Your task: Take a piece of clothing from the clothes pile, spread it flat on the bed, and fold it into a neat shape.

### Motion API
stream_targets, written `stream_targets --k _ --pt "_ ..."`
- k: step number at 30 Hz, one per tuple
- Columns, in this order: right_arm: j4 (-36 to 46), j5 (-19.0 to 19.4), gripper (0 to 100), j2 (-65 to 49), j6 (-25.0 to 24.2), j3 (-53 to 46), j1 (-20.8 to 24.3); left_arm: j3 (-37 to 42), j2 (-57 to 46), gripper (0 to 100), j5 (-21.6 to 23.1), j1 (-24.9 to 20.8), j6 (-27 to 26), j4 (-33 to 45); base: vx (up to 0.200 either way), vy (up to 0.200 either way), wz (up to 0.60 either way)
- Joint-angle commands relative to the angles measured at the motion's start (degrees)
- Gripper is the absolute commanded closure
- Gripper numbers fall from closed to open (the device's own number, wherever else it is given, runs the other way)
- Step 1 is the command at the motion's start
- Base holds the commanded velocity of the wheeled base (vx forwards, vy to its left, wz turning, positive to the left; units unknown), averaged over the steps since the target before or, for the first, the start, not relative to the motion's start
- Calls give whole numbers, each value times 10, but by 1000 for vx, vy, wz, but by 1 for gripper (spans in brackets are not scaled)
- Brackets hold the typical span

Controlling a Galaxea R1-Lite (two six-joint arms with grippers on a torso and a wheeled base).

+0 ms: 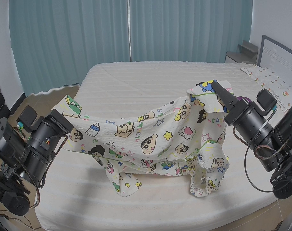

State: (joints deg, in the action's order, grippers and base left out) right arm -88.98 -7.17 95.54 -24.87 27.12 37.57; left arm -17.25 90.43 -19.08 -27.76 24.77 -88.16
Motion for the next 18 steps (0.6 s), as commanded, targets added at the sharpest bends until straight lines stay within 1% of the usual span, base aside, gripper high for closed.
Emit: stream_targets --k 1,12,15,18 --pt "-10 0 100 -3 0 -1 0 0 0 100 -1 -2 0 0 -200 0 0" --pt "-10 11 100 -26 7 0 0 1 -16 100 -1 -2 -8 0 -200 0 0" --pt "-10 36 100 -50 13 3 10 6 -36 100 -1 -2 -25 0 -200 0 0" --pt "-10 51 100 -74 39 0 19 15 -59 100 -1 -2 -44 0 -200 0 0"
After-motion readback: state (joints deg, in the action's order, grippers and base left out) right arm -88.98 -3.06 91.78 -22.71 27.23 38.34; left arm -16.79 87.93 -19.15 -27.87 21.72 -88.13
